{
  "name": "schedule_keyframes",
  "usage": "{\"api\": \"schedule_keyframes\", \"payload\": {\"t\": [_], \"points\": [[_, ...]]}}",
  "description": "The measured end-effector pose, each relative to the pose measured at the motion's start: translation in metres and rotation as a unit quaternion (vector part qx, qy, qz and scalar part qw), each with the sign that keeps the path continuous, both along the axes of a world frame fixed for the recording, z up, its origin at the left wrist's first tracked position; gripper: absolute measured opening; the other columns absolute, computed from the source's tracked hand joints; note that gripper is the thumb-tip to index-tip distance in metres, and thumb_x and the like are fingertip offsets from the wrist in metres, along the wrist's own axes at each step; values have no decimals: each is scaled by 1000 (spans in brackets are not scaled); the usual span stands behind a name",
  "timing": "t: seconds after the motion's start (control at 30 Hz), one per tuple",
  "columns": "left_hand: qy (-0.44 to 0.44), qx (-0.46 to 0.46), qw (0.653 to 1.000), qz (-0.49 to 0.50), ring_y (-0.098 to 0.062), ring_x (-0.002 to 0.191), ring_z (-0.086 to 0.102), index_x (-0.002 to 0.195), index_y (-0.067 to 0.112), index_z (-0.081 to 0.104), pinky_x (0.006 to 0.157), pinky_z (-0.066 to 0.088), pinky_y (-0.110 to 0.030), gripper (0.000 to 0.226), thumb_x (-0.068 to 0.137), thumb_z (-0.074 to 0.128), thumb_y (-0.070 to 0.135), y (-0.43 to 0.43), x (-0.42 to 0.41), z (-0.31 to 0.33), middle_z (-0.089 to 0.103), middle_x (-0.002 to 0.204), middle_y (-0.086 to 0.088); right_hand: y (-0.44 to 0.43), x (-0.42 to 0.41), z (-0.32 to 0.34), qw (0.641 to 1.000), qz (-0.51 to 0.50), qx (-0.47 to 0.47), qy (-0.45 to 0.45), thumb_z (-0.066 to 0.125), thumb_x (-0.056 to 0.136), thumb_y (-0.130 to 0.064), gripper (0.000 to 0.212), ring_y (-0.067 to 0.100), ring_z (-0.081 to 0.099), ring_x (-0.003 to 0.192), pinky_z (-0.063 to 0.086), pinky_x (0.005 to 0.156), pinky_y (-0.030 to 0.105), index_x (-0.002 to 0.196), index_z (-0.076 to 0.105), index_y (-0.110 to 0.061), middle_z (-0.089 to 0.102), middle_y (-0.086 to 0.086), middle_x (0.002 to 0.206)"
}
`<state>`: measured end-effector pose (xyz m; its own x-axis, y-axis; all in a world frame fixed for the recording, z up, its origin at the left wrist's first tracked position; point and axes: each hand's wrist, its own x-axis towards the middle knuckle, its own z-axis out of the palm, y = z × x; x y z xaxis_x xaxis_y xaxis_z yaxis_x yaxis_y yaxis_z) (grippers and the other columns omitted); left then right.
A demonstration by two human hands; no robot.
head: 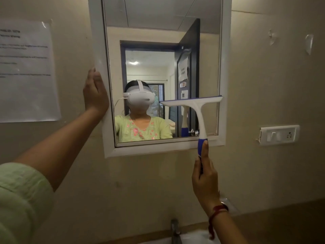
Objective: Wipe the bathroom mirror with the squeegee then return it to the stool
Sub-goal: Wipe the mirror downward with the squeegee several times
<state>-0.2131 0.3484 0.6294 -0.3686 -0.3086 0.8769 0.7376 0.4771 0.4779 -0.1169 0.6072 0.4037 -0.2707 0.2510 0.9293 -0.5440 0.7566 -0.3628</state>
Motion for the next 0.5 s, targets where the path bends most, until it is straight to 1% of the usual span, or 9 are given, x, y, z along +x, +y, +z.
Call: {"api": "schedule_keyframes", "payload": {"t": [0.1,0.17,0.23,0.3,0.33,0.37,0.43,0.5], "points": [[1,3,1000,3,-29,129,39,134,1,38,107,29,-28,45,101,21,26,0,-1,1,44,139,-19,-3,8,-19,1000,-8,-7,-12,45,94,-15,69,0,40,52,37,51,6,144,4,-39,40,-13,72],[5,5,1000,5,-29,129,40,134,2,38,106,29,-28,44,101,21,26,0,-2,1,44,139,-19,-5,13,-27,1000,-7,-12,-21,46,95,-18,68,-1,38,52,37,52,5,145,5,-39,40,-13,71],[4,8,1000,7,-26,131,38,136,4,36,105,26,-22,45,101,21,27,0,-3,1,42,141,-17,-8,17,-32,999,-3,-19,-28,39,94,-25,62,-3,38,51,37,53,3,145,6,-38,38,-18,71],[3,7,1000,7,-23,133,36,138,6,34,103,24,-17,45,101,21,28,0,-3,0,40,143,-14,-9,20,-37,999,0,-28,-35,41,94,-22,63,-2,40,53,35,52,4,145,7,-37,36,-21,71],[1,7,1000,5,-22,133,35,138,6,34,103,23,-16,46,101,20,29,0,-4,0,40,144,-14,-10,22,-40,999,0,-31,-38,43,95,-18,64,-2,41,55,35,52,5,145,7,-37,36,-21,71],[-1,7,1000,3,-22,134,35,139,7,33,104,23,-17,46,101,20,29,1,-4,0,39,144,-13,-11,24,-45,999,1,-31,-44,42,96,-17,64,-1,40,55,36,52,9,145,6,-38,36,-21,71],[-1,9,1000,3,-21,134,34,139,7,33,104,22,-16,46,101,20,29,0,-5,0,39,144,-13,-12,28,-57,998,-1,-30,-60,39,97,-24,60,2,39,56,38,54,14,145,5,-38,40,-18,70],[1,9,1000,4,-21,133,35,138,7,33,102,23,-16,46,101,20,29,0,-6,-1,40,144,-13,-14,31,-69,996,1,-35,-80,37,97,-27,60,3,42,55,41,55,13,145,4,-39,46,-11,70]]}}
